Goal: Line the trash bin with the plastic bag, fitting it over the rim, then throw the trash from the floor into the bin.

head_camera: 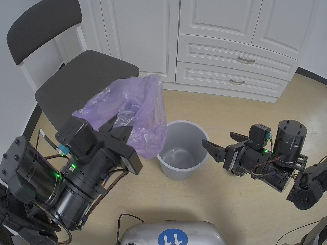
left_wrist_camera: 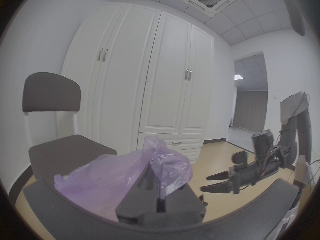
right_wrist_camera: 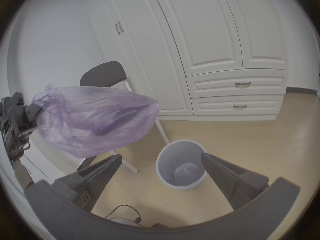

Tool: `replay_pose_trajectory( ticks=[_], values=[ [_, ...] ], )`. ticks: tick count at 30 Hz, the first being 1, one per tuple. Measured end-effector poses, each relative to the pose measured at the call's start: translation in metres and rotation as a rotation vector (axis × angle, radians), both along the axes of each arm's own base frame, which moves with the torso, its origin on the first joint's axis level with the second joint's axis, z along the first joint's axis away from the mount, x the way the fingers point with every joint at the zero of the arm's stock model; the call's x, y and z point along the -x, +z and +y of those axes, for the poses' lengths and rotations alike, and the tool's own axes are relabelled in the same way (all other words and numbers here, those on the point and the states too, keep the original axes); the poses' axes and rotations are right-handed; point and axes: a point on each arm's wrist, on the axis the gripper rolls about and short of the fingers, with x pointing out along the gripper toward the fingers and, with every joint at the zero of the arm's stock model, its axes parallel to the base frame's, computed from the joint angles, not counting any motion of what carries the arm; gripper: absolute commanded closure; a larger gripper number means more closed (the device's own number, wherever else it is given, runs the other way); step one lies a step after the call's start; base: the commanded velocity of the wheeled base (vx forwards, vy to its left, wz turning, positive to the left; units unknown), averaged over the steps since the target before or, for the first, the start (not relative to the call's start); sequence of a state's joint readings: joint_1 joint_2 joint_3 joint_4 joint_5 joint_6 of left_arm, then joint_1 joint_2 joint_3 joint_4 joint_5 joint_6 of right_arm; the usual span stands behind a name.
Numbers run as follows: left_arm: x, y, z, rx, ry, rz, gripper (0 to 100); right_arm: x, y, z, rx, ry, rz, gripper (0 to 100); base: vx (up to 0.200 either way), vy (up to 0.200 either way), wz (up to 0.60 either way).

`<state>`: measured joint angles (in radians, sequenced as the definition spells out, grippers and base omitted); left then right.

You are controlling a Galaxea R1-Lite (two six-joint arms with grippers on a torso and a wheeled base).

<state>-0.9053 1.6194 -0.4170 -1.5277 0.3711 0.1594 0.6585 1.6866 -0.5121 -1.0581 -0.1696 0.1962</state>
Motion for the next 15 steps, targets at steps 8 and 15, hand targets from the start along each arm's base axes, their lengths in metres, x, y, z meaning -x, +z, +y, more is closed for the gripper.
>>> replay_pose_trajectory(
  ticks=[8, 15],
  values=[
    [0.011, 0.001, -0.004, 0.010, -0.060, 0.003, 100, -0.017, -0.012, 0.003, -0.026, 0.017, 0.064, 0, 0.000, 0.000, 0.00],
    [0.018, -0.001, -0.003, -0.005, -0.123, -0.004, 100, -0.028, -0.026, 0.001, -0.014, 0.012, 0.112, 0, 0.000, 0.000, 0.00]
  ],
)
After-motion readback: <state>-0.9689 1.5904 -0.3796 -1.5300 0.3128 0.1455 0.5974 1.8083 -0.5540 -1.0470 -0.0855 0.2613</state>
